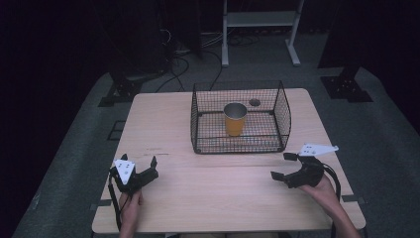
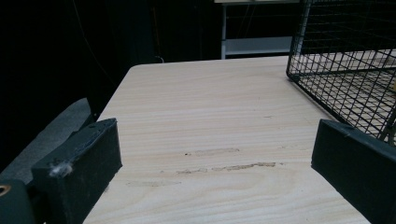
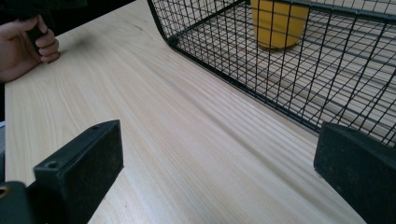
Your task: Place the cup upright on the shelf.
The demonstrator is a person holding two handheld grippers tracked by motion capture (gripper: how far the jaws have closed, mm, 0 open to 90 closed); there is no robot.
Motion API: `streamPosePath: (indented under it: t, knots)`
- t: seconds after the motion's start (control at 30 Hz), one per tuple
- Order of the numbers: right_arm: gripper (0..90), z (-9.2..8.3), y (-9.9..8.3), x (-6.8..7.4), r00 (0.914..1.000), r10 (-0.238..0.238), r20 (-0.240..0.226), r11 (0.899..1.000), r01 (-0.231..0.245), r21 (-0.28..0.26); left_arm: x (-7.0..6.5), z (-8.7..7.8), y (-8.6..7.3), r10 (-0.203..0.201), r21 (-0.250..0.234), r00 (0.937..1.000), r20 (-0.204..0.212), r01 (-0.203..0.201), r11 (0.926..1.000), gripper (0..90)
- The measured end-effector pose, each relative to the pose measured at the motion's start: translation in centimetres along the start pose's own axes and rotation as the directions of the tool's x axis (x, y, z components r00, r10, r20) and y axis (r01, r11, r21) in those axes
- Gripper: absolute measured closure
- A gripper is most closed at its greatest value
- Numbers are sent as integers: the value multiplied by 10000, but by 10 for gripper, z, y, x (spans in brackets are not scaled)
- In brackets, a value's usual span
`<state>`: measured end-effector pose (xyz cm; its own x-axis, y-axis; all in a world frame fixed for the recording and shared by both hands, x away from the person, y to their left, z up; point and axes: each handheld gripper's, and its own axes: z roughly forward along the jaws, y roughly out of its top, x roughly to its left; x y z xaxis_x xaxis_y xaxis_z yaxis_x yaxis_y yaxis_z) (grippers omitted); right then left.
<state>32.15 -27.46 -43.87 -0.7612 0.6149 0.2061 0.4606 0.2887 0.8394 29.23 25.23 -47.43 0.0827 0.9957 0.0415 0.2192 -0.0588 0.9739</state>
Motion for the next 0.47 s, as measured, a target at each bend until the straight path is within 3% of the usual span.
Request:
streamPosePath:
  t: [0.3,0.47]
  knots:
    - [10,-4,-15,7,9996,280,-8,9983,-280,-505,0,0,0,15,20,10000,-29,-15,10000,8]
    - [10,-8,-32,17,9973,721,-119,9894,-730,-1256,0,1,0,8,38,10000,-69,-8,10000,8]
